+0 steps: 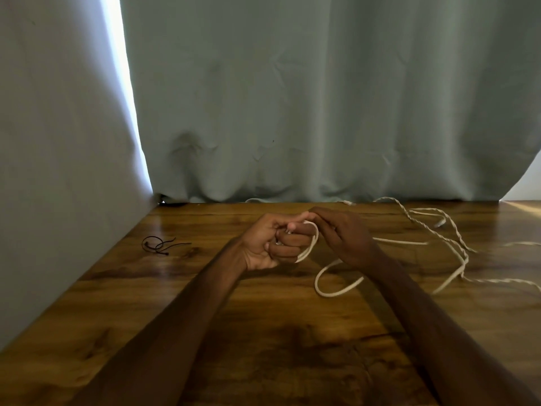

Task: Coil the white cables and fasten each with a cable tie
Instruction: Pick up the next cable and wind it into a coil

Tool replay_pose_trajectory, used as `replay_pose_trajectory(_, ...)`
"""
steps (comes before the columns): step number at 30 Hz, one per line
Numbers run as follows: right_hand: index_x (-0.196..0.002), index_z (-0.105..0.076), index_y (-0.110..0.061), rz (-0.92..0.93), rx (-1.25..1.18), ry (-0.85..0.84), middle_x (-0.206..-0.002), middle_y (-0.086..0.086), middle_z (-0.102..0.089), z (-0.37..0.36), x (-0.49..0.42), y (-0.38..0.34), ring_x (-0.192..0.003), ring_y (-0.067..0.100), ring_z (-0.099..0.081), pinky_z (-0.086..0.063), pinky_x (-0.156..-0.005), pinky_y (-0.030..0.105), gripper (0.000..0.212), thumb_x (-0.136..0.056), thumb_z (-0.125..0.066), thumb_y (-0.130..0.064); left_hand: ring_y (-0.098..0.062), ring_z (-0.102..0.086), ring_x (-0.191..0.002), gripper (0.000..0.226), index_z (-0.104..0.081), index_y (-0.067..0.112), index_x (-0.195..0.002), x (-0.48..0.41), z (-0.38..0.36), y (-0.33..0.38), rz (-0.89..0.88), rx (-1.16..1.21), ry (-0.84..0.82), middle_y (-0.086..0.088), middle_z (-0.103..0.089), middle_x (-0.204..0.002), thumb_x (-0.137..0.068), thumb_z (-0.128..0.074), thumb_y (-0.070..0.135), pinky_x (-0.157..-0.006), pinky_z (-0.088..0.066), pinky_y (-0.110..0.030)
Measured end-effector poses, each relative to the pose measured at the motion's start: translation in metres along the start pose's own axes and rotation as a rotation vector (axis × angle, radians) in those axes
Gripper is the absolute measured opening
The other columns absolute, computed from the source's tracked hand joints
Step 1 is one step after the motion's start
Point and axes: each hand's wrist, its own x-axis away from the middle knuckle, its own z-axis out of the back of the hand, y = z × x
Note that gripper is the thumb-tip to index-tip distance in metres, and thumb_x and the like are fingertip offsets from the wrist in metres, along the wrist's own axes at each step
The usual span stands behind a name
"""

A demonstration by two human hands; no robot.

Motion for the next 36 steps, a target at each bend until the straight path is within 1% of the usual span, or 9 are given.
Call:
replay_pose_trajectory(4,-0.093,-0.070,-0.023,-0.074,-0.148,-0.040,-0.069,-0.006,-0.070,-0.010,0.003,-0.002,-0.064,0.011,-0.065,-0.050,-0.067,0.032,0.034,-0.108,-0.040,-0.030,-0.003,-0.014,-0.035,0.030,-0.049,0.015,-0.082,-0.003,-0.004,0.001,-0.118,0.033,-0.016,0.008,-0.025,-0.055,-0.107,-0.038,0.026,-0.038,-0.014,-0.019)
replay_pose_trajectory(7,-0.072,-0.060,-0.030,-0.189,-0.119,-0.086,-0.060,-0.006,-0.064,-0.014,0.003,0.001,-0.056,0.012,-0.061,-0.051,-0.063,0.039,0.045,-0.107,-0.035,-0.041,-0.004,-0.020,-0.035,0.028,-0.056,0.014,-0.088,-0.010,-0.002,0.001,-0.272,-0.015,0.084,0.010,-0.027,-0.053,-0.107,-0.036,0.022,-0.037,-0.019,-0.018)
replay_pose_trajectory(12,-0.086,-0.058,-0.031,-0.213,0.018,-0.326,-0.074,-0.006,-0.066,-0.027,0.010,-0.003,-0.065,0.007,-0.060,-0.047,-0.068,0.034,0.028,-0.109,-0.042,-0.030,-0.005,-0.039,-0.039,0.033,-0.055,0.000,-0.123,-0.014,0.008,0.013,-0.562,0.084,0.333,0.010,-0.052,-0.067,-0.093,-0.045,0.009,-0.035,-0.030,-0.016)
replay_pose_trajectory(16,-0.093,-0.063,-0.027,-0.108,0.134,-0.365,-0.075,-0.015,-0.062,-0.035,0.009,-0.016,-0.066,0.001,-0.054,-0.042,-0.068,0.030,0.021,-0.106,-0.046,-0.027,-0.009,-0.066,-0.068,0.036,-0.052,-0.008,-0.130,-0.008,0.013,0.014,-0.751,0.087,0.525,-0.009,-0.073,-0.101,-0.098,-0.042,0.003,-0.058,-0.054,-0.016)
replay_pose_trajectory(19,-0.093,-0.062,-0.028,-0.081,0.069,-0.363,-0.073,-0.012,-0.065,-0.039,0.011,-0.020,-0.066,0.005,-0.059,-0.049,-0.066,0.033,0.022,-0.106,-0.045,-0.033,-0.030,-0.074,-0.101,0.034,-0.045,-0.014,-0.134,-0.005,0.026,0.015,-0.816,0.067,0.659,-0.027,-0.066,-0.126,-0.106,-0.032,0.000,-0.082,-0.063,-0.031)
replay_pose_trajectory(22,-0.089,-0.063,-0.028,-0.082,0.117,-0.317,-0.073,-0.010,-0.066,-0.037,0.010,-0.020,-0.065,0.007,-0.059,-0.049,-0.063,0.036,0.026,-0.104,-0.045,-0.039,-0.041,-0.065,-0.119,0.039,-0.034,-0.013,-0.144,-0.002,0.038,0.015,-0.822,-0.088,0.827,-0.032,-0.059,-0.136,-0.108,-0.027,0.001,-0.097,-0.057,-0.041)
replay_pose_trajectory(26,-0.085,-0.071,-0.021,-0.059,0.167,-0.206,-0.070,-0.006,-0.066,-0.029,0.006,-0.018,-0.059,0.010,-0.056,-0.044,-0.056,0.034,0.030,-0.101,-0.054,-0.040,-0.037,-0.065,-0.122,0.041,-0.034,-0.007,-0.148,0.004,0.051,0.014,-0.784,-0.266,0.984,-0.026,-0.061,-0.137,-0.109,-0.028,0.003,-0.107,-0.051,-0.044)
replay_pose_trajectory(32,-0.095,-0.070,-0.021,-0.011,0.182,-0.043,-0.074,-0.007,-0.069,-0.015,0.005,-0.026,-0.059,0.008,-0.054,-0.033,-0.055,0.026,0.022,-0.098,-0.055,-0.036,-0.022,-0.072,-0.109,0.037,-0.040,0.000,-0.144,-0.010,0.050,-0.002,-0.661,-0.581,0.961,-0.015,-0.068,-0.129,-0.111,-0.029,0.010,-0.093,-0.058,-0.032)
replay_pose_trajectory(36,-0.104,-0.067,-0.022,0.016,0.166,-0.118,-0.089,-0.005,-0.069,-0.011,0.003,-0.030,-0.074,0.009,-0.056,-0.035,-0.062,0.025,0.021,-0.098,-0.049,-0.031,-0.010,-0.070,-0.101,0.032,-0.049,0.010,-0.140,-0.007,0.042,-0.016,-0.499,-0.956,0.963,-0.003,-0.071,-0.112,-0.111,-0.033,0.014,-0.083,-0.054,-0.018)
